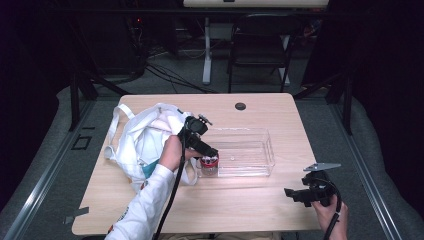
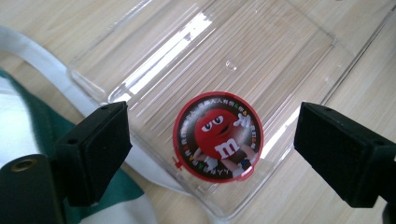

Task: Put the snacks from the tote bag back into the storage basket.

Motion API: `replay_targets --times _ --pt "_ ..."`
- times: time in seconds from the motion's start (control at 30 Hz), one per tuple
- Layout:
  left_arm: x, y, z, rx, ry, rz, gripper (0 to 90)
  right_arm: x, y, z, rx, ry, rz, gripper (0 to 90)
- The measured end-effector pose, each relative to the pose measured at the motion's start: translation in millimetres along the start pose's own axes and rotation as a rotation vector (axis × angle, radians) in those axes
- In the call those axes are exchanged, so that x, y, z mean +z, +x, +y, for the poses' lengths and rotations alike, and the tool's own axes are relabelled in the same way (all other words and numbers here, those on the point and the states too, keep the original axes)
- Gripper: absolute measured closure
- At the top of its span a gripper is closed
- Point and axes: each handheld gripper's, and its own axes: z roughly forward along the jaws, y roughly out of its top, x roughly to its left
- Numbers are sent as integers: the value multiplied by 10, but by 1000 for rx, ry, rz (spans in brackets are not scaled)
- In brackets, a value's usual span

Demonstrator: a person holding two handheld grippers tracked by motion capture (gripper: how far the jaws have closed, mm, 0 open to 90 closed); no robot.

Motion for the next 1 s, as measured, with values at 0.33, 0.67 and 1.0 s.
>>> replay_targets --times 0.33,0.67,1.0 --pt "-400 91 -88 5 -23 63 67 9 11 10 -5 3 -1 156" --pt "-677 244 -405 -17 -33 121 51 7 18 7 -3 6 -1 156" --pt "-759 475 -874 -84 -29 160 51 16 24 5 -1 6 -2 156"
